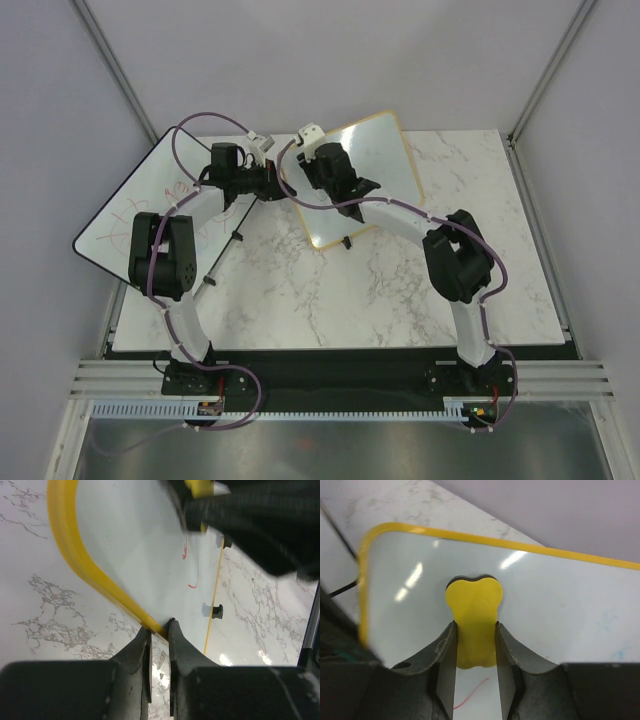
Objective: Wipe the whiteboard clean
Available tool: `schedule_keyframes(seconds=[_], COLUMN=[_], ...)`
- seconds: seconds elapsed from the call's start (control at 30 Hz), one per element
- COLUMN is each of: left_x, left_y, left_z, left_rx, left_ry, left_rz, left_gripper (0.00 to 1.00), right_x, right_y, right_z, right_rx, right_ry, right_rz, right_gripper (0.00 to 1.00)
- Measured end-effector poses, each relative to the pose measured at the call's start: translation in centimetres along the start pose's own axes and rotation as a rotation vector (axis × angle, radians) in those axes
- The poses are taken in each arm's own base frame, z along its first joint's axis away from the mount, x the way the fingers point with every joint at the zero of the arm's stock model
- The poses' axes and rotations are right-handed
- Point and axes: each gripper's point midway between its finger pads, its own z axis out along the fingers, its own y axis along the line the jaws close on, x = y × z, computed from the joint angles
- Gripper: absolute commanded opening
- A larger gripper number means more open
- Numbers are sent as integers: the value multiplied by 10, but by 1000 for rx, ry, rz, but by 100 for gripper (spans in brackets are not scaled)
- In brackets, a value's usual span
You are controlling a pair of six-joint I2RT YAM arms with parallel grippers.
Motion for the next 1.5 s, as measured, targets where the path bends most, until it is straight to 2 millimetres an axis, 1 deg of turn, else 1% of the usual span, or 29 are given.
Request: schedule_keyframes(seconds=[0.1, 0.13, 0.2, 0.27, 0.3, 0.33, 0.37, 0.4, 0.43, 0.47, 0.5, 0.57, 0.63, 0.7, 0.73, 0.77, 0.8, 0.87, 0.9, 0.93, 1.0, 1.1, 1.2, 1.23, 1.3, 1.37, 1.4, 1.43, 1.5], left_x=[0, 0, 0, 0, 0, 0, 0, 1, 1, 2, 2, 2, 1, 0, 2, 4, 3, 2, 2, 1, 2, 2, 2, 2, 3, 3, 4, 3, 4], left_y=[1, 1, 1, 0, -1, -2, -2, -2, -2, -2, -1, -1, -1, -2, -3, -3, -2, -1, 0, 0, 1, 1, 1, 0, 0, 0, 0, 0, 0], left_z=[0, 0, 0, 0, -1, -1, -1, -1, -1, -2, -2, -2, -2, -2, -2, -4, -5, -4, -4, -4, -4, -4, -4, -4, -4, -4, -4, -4, -4], left_rx=[-7, -7, -8, -7, -6, -6, -9, -12, -14, -16, -18, -20, -18, -14, -14, -14, -16, -26, -29, -31, -36, -39, -37, -37, -37, -36, -36, -36, -38], left_ry=[0, 0, 1, 3, 4, 6, 7, 10, 11, 12, 13, 14, 13, 13, 21, 28, 26, 23, 24, 24, 24, 25, 27, 27, 28, 30, 31, 31, 32], left_rz=[2, 2, 1, 0, 1, 0, -1, -4, -6, -7, -9, -9, 0, 13, 8, -2, 4, 13, 13, 15, 15, 15, 14, 13, 12, 10, 9, 9, 7], left_gripper=[4, 4, 4, 4, 4, 4, 4, 4, 4, 4, 4, 4, 4, 4, 4, 4, 4, 4, 4, 4, 4, 4, 4, 4, 4, 4, 4, 4, 4], right_x=[4, 10, 20, 32, 37, 39, 39, 37, 34, 30, 24, 8, -4, -4, -4, -3, -2, 3, 5, 7, 12, 28, 47, 53, 58, 57, 56, 55, 50], right_y=[-53, -82, -127, -162, -172, -174, -172, -162, -148, -130, -107, -53, -2, 48, 54, 54, 49, 34, 21, 6, -34, -104, -154, -164, -168, -162, -157, -147, -123], right_z=[6, 6, 5, 0, -1, -2, -2, -1, 0, 1, 2, 2, -1, -9, -11, -11, -10, -7, -6, -4, 0, 2, -3, -5, -6, -6, -6, -6, -5], right_rx=[134, 199, 299, 383, 407, 416, 419, 408, 387, 357, 314, 200, 86, -24, -14, -13, -15, -7, 11, 35, 98, 229, 339, 359, 368, 367, 365, 353, 312], right_ry=[19, 29, 49, 76, 87, 92, 95, 97, 95, 90, 78, 37, 0, -10, -15, -18, -18, -7, -1, 4, 12, 39, 82, 96, 107, 110, 111, 113, 105], right_rz=[55, 82, 115, 132, 135, 134, 126, 114, 100, 86, 75, 54, 38, 10, -10, -8, 4, 34, 52, 69, 105, 155, 176, 180, 185, 179, 170, 160, 139], right_gripper=[0, 0, 0, 0, 0, 0, 0, 0, 0, 0, 0, 0, 0, 0, 0, 0, 0, 0, 0, 0, 0, 0, 0, 0, 0, 0, 0, 0, 0])
